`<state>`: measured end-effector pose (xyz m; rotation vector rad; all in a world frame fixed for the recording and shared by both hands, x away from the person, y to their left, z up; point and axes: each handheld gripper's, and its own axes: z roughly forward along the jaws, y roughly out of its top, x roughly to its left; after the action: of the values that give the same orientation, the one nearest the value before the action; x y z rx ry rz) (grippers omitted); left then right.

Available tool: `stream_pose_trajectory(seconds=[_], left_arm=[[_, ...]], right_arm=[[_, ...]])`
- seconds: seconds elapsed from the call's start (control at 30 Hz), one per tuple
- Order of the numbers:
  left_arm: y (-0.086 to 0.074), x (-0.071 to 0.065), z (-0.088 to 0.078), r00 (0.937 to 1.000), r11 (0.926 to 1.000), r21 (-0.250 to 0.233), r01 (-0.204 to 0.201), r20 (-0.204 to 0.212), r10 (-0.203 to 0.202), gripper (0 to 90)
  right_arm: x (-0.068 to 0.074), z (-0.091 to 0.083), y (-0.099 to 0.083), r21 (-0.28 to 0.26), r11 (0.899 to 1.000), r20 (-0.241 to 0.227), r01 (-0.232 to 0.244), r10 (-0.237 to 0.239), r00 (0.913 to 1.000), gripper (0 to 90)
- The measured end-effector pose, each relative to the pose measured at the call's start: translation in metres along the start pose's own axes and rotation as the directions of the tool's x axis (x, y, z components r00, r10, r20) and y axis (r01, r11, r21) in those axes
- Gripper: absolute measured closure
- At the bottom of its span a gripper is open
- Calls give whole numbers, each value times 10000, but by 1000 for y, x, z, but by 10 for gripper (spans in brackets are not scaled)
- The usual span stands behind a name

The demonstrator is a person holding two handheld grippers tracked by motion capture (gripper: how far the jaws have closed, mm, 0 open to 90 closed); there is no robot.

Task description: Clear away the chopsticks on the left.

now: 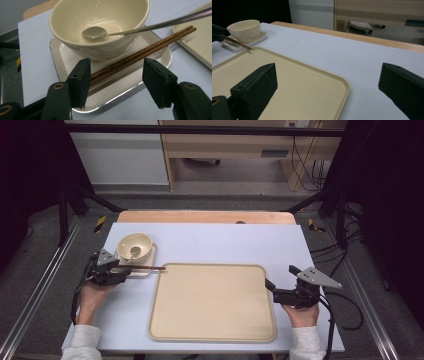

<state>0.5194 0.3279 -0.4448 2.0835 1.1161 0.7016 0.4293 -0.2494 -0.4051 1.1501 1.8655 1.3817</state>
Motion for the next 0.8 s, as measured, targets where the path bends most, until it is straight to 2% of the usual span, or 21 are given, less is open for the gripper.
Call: stream_pose_trajectory(seconds=[0.2,0.3,0.43,0.8], left_arm=[[-5,5,5,9997,9998,93,146,168,-148,463],[-4,6,4,9997,10000,-93,29,248,-27,490],[-5,5,7,9999,10000,22,-66,157,65,519],[-7,9,14,9995,10000,4,0,330,0,609]], right_arm=[[1,2,-1,69,9999,-23,80,-80,10000,25],[2,4,-2,157,9999,-18,71,-71,10000,25],[2,4,-2,151,9998,15,104,-104,9999,25],[1,4,-2,183,9998,23,89,-90,10000,26]])
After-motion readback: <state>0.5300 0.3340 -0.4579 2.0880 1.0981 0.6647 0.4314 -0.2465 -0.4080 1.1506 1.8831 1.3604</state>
